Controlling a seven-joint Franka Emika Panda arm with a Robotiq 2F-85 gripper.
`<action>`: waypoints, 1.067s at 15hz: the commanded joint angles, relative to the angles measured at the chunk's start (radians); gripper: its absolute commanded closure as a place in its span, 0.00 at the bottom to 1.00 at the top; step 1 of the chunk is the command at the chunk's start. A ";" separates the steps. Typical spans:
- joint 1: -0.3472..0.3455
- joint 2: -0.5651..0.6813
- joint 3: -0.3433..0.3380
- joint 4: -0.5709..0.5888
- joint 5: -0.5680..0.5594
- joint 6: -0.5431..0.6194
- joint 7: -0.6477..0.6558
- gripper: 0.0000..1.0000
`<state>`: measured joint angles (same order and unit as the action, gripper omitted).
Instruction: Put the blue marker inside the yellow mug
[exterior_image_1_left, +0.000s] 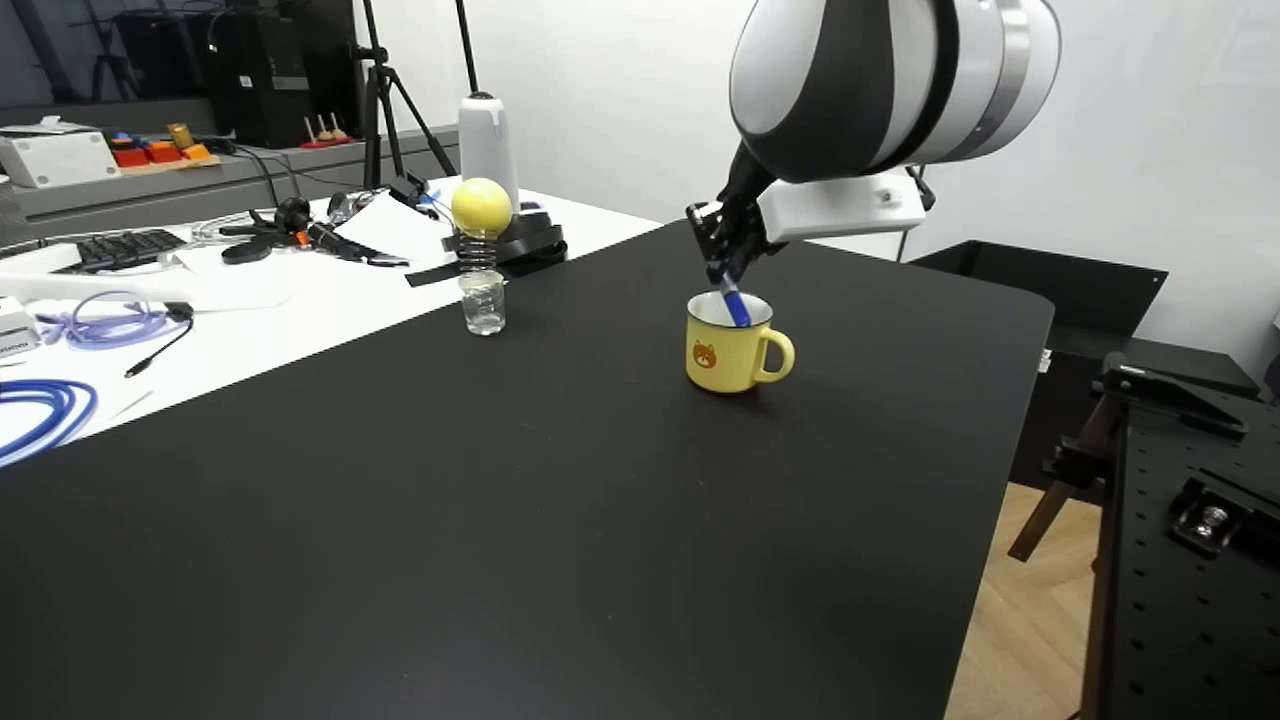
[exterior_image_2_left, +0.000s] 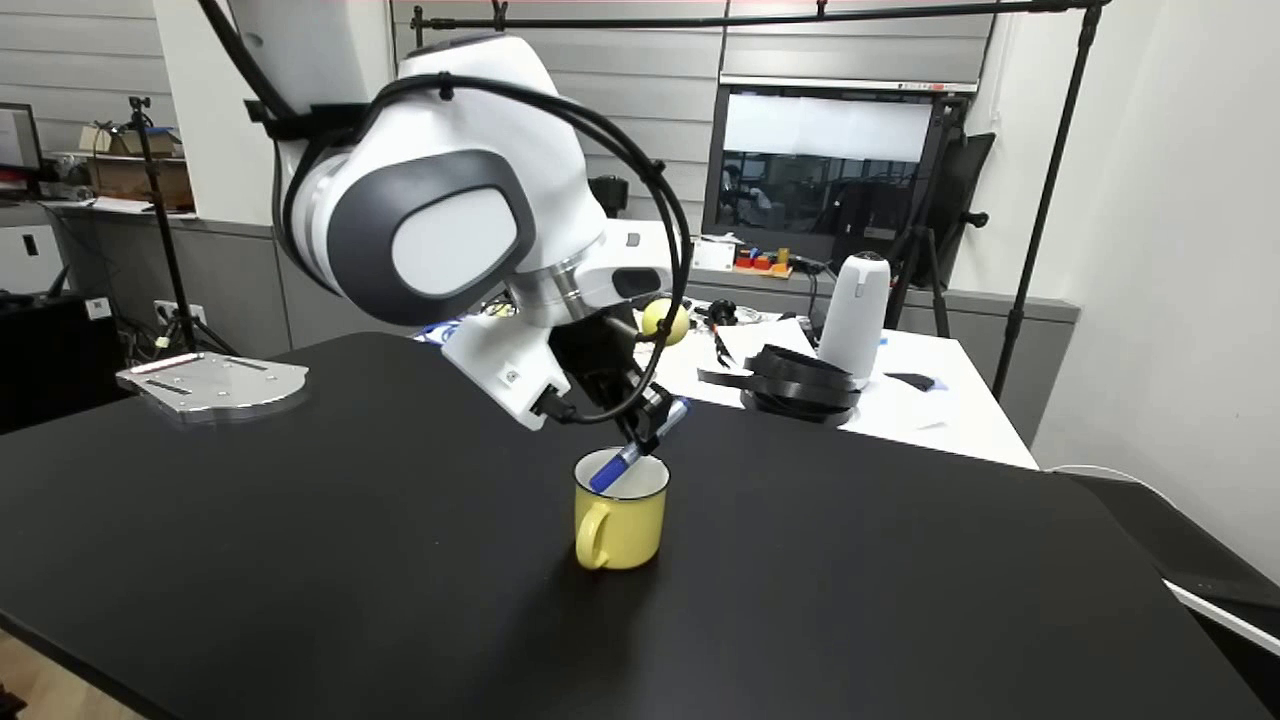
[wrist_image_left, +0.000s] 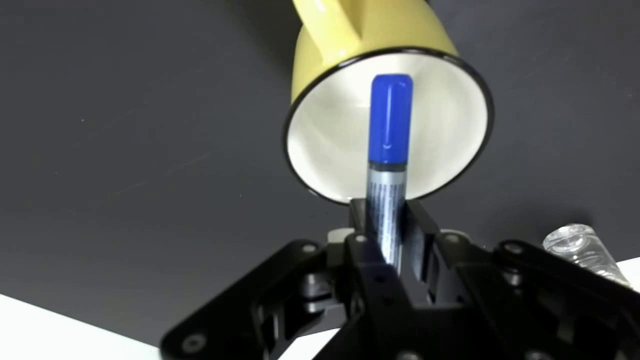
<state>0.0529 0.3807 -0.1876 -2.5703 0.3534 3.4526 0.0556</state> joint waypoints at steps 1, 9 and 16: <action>0.027 0.008 -0.003 0.012 -0.007 0.000 0.027 0.95; -0.015 -0.013 0.038 -0.004 -0.027 -0.073 0.058 0.34; -0.036 -0.082 0.052 -0.005 -0.028 -0.196 0.112 0.00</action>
